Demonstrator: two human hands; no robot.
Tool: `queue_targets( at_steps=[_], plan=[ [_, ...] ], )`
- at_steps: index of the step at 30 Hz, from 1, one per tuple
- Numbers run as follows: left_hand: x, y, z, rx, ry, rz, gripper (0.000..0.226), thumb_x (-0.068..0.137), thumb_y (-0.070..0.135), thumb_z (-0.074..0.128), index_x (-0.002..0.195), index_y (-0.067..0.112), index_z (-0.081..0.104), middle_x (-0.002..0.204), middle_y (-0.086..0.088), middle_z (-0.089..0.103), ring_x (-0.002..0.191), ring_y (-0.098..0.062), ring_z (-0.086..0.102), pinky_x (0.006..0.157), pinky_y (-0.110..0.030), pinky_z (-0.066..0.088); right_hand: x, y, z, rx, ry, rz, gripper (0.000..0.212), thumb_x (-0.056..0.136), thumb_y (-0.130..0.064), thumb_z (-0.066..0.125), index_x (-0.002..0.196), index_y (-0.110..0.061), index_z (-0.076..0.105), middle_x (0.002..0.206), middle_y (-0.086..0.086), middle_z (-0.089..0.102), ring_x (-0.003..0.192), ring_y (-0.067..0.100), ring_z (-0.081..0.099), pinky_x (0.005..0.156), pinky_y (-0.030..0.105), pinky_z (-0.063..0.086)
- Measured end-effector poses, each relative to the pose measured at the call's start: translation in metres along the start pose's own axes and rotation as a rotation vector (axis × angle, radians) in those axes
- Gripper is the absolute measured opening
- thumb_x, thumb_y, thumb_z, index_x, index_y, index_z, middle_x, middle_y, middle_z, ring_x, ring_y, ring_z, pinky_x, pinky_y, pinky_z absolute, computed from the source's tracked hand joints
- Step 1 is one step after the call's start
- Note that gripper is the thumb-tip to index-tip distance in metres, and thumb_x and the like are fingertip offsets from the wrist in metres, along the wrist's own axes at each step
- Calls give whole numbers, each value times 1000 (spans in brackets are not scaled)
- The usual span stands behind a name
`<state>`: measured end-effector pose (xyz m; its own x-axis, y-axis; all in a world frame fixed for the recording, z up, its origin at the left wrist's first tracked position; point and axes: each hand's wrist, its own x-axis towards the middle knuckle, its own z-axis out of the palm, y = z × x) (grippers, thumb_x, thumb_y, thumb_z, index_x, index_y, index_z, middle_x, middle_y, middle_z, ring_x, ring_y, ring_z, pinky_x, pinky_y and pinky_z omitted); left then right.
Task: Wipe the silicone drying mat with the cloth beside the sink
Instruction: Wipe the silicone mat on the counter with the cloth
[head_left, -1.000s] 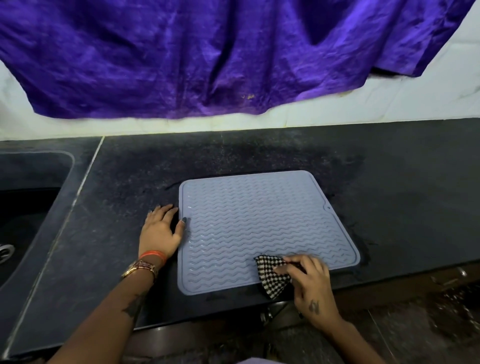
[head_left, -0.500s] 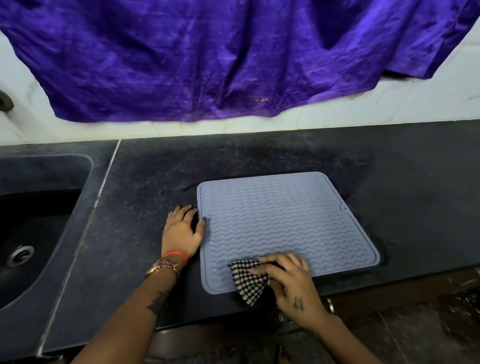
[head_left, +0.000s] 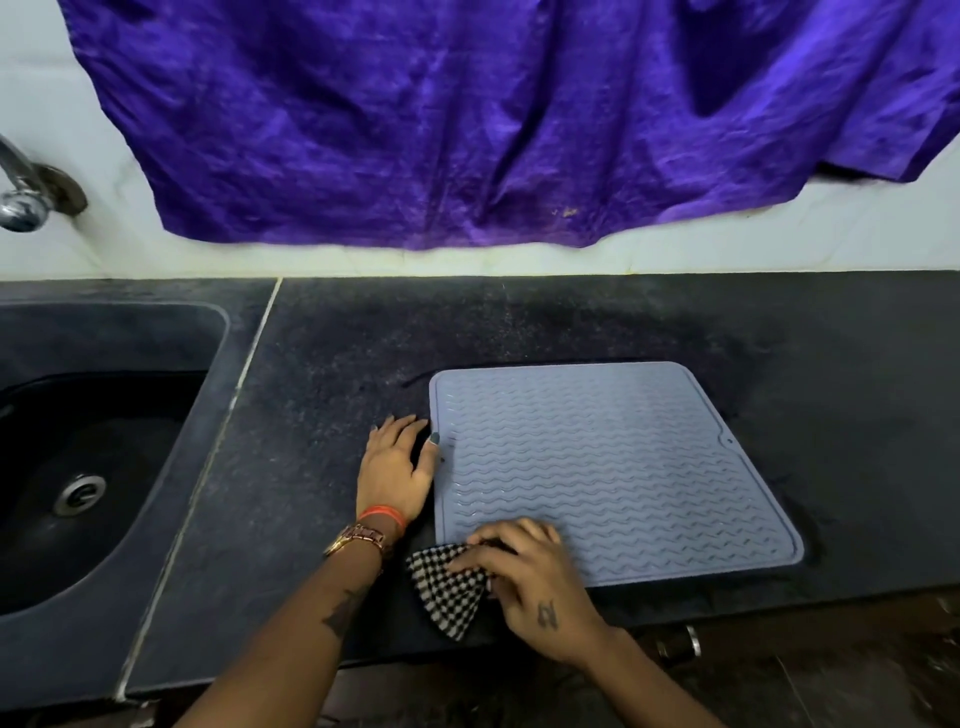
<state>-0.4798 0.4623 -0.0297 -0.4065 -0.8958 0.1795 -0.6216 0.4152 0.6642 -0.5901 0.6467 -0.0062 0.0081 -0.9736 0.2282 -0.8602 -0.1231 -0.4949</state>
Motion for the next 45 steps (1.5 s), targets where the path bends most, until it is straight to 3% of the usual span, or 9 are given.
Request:
queue_targets(
  at_steps=[3, 7, 11, 25, 29, 34, 37, 40, 45],
  plan=[
    [1, 0, -2, -111, 34, -42, 54, 86, 40, 33, 125, 12, 56, 137, -8, 51, 136, -26, 32, 118, -36, 11, 20, 11, -8, -22, 67, 7, 46, 73, -8, 57, 109, -37, 62, 116, -11, 60, 106, 12, 51, 86, 30, 33],
    [-1, -2, -3, -203, 74, -45, 49, 87, 36, 35, 122, 10, 58, 132, -8, 54, 134, -25, 36, 117, -33, 11, 42, 24, -8, -91, -10, -80, 47, 69, -8, 57, 107, -35, 63, 110, -8, 62, 101, 17, 56, 82, 35, 42],
    [1, -5, -2, -246, 108, -71, 47, 89, 34, 34, 122, 12, 59, 131, -6, 55, 133, -23, 37, 116, -30, 12, 67, 41, -10, -77, 93, -101, 47, 64, -10, 53, 102, -37, 63, 107, -11, 62, 97, 10, 50, 81, 27, 33],
    [-3, -1, -1, -57, 84, -36, 48, 90, 40, 35, 129, 16, 52, 136, -3, 51, 134, -17, 34, 116, -25, 9, 157, 86, -7, -188, -13, -49, 52, 74, -4, 57, 117, -33, 60, 115, -4, 59, 106, 23, 52, 87, 39, 39],
    [-3, 0, 0, -9, 101, -35, 48, 91, 41, 34, 129, 18, 52, 136, -1, 51, 135, -15, 33, 115, -21, 6, 183, 94, -7, -183, 122, -59, 52, 73, -3, 63, 116, -32, 59, 114, -2, 59, 101, 24, 53, 82, 41, 42],
    [-7, 3, 1, 54, 88, -24, 48, 91, 42, 35, 131, 20, 50, 137, 0, 49, 135, -14, 32, 115, -19, 4, 203, 106, -1, -355, -113, 54, 43, 95, -23, 41, 137, -34, 35, 136, -1, 43, 117, 24, 40, 96, 40, 34],
    [-6, 7, -1, 87, 72, -40, 53, 90, 48, 34, 133, 21, 47, 140, 1, 46, 136, -13, 31, 116, -20, 4, 211, 107, -10, -233, -100, 82, 40, 93, -20, 46, 131, -34, 43, 129, -1, 50, 114, 23, 43, 93, 39, 38],
    [-7, 10, -3, 60, 98, -78, 51, 90, 48, 39, 133, 22, 48, 140, 1, 46, 135, -12, 32, 115, -17, 7, 209, 102, -14, 24, 61, 138, 38, 89, -16, 55, 125, -27, 54, 121, 4, 58, 109, 25, 50, 88, 35, 44],
    [-7, 27, -11, -214, 308, -258, 31, 90, 37, 54, 118, 25, 61, 121, 8, 62, 108, 6, 55, 95, -11, 40, 196, 66, -9, 549, 114, 315, 28, 87, -19, 62, 114, -22, 57, 109, 1, 63, 92, 15, 57, 74, 25, 42]
  ],
)
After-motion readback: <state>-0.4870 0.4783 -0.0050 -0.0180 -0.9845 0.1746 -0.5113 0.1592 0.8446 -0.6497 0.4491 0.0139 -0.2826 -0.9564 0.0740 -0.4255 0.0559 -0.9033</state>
